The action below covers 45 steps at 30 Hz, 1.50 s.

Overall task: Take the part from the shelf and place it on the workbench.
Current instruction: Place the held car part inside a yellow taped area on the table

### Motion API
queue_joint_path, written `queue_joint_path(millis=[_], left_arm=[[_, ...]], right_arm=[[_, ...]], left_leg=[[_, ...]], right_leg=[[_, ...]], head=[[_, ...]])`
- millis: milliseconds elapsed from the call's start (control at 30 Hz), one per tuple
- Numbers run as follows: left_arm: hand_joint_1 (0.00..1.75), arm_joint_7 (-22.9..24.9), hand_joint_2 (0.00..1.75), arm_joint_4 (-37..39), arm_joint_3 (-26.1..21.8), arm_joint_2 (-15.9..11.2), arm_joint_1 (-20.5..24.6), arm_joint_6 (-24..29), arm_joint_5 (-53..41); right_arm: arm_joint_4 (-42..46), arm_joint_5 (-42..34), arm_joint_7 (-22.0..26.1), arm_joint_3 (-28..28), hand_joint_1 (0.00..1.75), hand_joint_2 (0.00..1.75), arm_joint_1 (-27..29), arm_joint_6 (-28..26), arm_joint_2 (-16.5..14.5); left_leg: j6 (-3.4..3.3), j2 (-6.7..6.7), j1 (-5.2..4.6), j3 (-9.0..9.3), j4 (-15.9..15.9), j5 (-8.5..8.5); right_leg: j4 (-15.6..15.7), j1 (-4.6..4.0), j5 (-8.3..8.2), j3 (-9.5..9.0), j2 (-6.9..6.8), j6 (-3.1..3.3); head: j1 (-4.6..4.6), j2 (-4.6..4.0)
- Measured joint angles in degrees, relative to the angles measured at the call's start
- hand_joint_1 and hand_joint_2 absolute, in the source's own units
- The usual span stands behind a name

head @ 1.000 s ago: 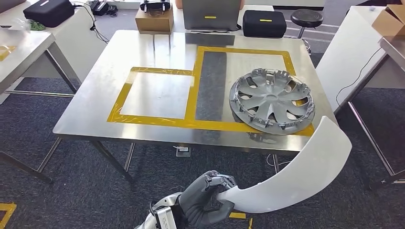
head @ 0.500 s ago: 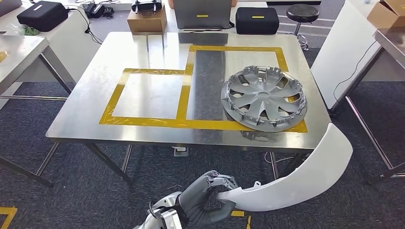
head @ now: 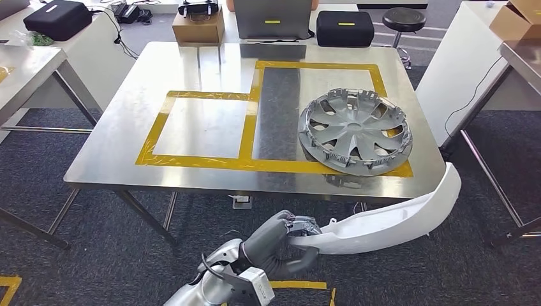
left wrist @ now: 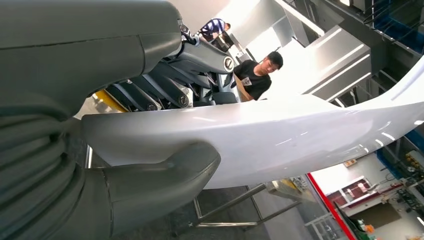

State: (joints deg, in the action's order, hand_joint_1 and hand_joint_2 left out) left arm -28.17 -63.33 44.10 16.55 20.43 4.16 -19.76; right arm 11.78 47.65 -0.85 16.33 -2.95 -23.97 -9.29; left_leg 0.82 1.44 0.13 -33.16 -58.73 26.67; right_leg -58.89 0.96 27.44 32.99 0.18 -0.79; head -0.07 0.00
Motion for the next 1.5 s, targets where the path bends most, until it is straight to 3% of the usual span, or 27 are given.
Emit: queue_joint_path(millis=[400,733,967,1500], left_arm=[[1.75,2.1,1.75,4.3,-1.4,0.5,4.4,8.3,-8.5],[1.75,3.5,1.75,12.3,-2.4,1.0,10.1,16.7,-18.6],[1.75,8.9,1.75,19.4,-2.4,2.3,14.8,24.0,-27.8],[1.75,21.9,1.75,31.6,-2.3,3.7,22.5,27.9,-37.6]], right_arm=[[0.0,0.2,1.0,1.2,0.00,0.00,-0.1,-0.2,0.0],[0.0,-0.9,1.4,2.7,0.00,0.00,-0.6,-1.2,0.4],[0.0,-0.4,1.2,3.7,0.00,0.00,-1.0,-0.1,-0.1],[0.0,1.2,1.2,3.8,0.00,0.00,-1.5,1.3,-1.8]], left_leg=[[-0.06,0.00,0.00,-0.07,-0.1,-0.02],[-0.11,0.00,0.00,-0.10,-0.1,-0.06],[-0.11,0.00,0.00,-0.13,-0.1,-0.06],[-0.12,0.01,0.00,-0.17,-0.2,-0.07]], right_leg=[[0.0,0.00,-0.06,0.01,0.00,-0.09],[0.0,0.00,-0.09,0.03,0.01,-0.14],[0.0,-0.01,-0.11,0.04,0.01,-0.16],[0.0,0.00,-0.13,0.07,0.01,-0.18]], head=[[0.00,0.00],[0.00,0.00],[0.00,0.00],[0.00,0.00]])
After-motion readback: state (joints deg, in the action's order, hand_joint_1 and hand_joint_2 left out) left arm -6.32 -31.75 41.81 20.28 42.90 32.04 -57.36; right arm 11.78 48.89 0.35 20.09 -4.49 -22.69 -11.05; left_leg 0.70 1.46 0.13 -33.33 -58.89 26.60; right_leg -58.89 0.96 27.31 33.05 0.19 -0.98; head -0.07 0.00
